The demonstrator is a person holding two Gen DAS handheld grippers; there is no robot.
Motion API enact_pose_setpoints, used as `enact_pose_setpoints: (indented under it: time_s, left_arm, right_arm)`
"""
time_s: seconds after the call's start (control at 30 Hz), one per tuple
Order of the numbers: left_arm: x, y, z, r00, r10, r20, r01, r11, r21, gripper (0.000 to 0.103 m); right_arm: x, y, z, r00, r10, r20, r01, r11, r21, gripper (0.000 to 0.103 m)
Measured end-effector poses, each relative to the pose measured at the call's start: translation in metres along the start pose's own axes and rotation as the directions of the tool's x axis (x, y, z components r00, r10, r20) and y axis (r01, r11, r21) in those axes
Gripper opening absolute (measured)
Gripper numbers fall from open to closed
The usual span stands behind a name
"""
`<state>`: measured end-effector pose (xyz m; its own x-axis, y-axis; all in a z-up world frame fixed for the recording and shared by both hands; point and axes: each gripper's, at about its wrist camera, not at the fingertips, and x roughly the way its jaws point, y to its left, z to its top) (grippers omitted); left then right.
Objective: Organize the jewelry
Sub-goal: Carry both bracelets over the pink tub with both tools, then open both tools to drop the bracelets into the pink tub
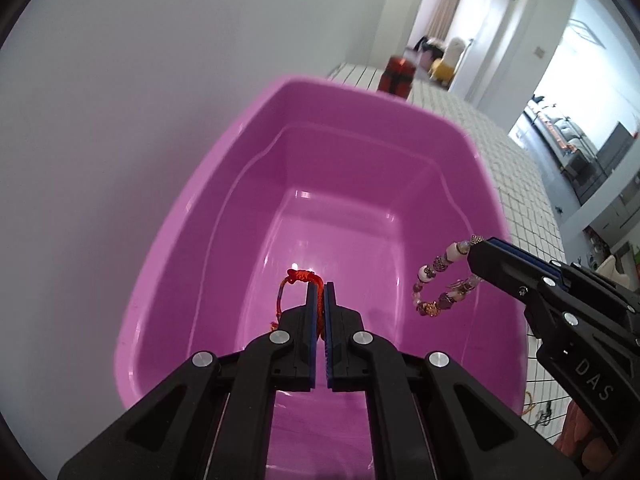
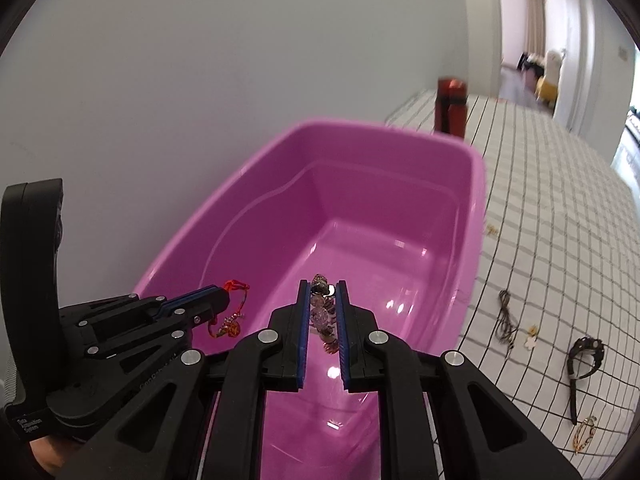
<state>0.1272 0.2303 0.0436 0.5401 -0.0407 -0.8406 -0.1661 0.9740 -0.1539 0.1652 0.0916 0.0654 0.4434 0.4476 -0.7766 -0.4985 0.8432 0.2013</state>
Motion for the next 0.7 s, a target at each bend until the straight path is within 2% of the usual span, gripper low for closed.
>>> enact_pose_setpoints:
  time_s: [0.17, 0.27, 0.43, 0.7]
  left_arm:
    - [0.022, 0.003, 0.001, 0.994, 0.032, -0.109, -0.036, 0.999, -0.04, 0.003]
    - [0.033, 0.005, -0.002, 0.988, 0.045, -0.148, -0.053, 0.997, -0.049, 0.003]
    - [0.041, 0.004, 0.0, 0.98, 0.078, -0.184, -0.086, 0.996, -0.037, 0.004]
    - [0.055, 0.011, 0.001, 0.97, 0.112, -0.217, -0.124, 0.991, -0.041, 0.004]
  right_arm:
    - [0.019, -0.004, 0.002, 0.994, 0.002, -0.113, -0.001, 1.0, 0.002, 0.012]
    - [0.028, -0.003, 0.001, 0.987, 0.006, -0.161, -0.006, 1.0, 0.002, 0.012]
    - [0.039, 0.0, 0.0, 0.979, 0.003, -0.205, -0.004, 1.0, -0.004, 0.012]
    - [0.049, 0.006, 0.001, 0.976, -0.014, -0.218, 0.008, 1.0, -0.03, 0.012]
